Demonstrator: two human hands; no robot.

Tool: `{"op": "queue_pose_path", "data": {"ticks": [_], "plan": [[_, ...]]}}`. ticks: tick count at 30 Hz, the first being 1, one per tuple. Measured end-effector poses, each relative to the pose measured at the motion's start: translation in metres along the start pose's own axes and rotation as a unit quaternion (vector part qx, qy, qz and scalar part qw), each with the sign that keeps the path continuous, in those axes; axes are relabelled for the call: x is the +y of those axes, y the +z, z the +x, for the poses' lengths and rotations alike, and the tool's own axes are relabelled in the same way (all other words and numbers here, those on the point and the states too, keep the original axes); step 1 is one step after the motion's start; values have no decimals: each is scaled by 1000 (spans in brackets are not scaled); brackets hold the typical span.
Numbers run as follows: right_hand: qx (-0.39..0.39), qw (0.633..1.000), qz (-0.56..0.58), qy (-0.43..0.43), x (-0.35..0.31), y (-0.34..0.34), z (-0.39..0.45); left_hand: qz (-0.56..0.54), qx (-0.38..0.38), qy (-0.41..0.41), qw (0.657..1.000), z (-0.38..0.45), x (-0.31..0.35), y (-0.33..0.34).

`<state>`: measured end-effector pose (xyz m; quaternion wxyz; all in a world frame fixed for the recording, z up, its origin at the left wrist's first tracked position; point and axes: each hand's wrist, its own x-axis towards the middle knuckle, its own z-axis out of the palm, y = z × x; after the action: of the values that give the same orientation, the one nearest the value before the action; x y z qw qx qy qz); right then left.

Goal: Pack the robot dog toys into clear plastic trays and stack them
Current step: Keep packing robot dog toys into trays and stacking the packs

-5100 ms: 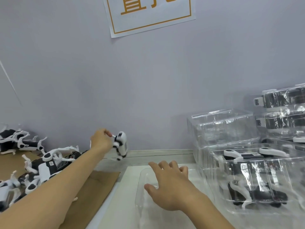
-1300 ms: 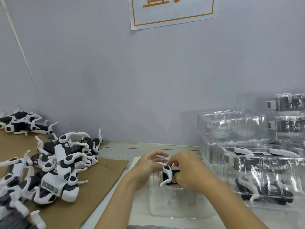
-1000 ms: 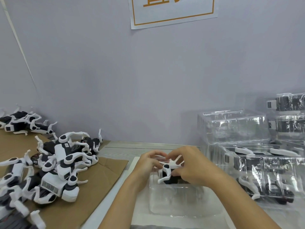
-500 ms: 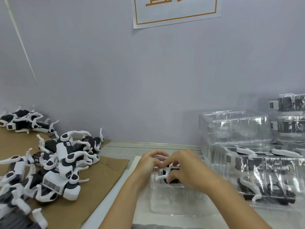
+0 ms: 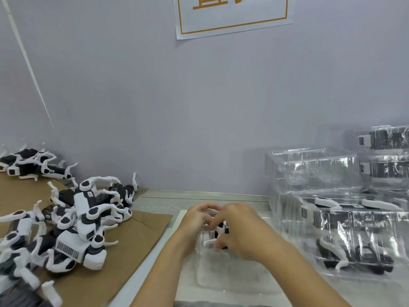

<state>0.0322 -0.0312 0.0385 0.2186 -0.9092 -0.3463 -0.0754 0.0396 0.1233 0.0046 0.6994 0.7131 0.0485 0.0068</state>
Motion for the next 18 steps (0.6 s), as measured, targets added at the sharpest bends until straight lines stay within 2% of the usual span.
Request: {"op": "queue_pose_path", "data": {"ticks": [6,11,13,15,18], "plan": [[-8,1000,30,0,0,-1,0,-21,11,9,1000,3,-2,-3],[-60,992,110,-14,13,-9,-2,41,21,8,999,4,2,-21],[-33,993,110,-7,16,-8,-2,89,24,-1,996,6,6,-33],[25,996,86,19,21,-7,-2,159,30,-1,987,6,10,-47],[64,993,72,61,31,-6,-2,262,80,20,961,4,14,-67]]}}
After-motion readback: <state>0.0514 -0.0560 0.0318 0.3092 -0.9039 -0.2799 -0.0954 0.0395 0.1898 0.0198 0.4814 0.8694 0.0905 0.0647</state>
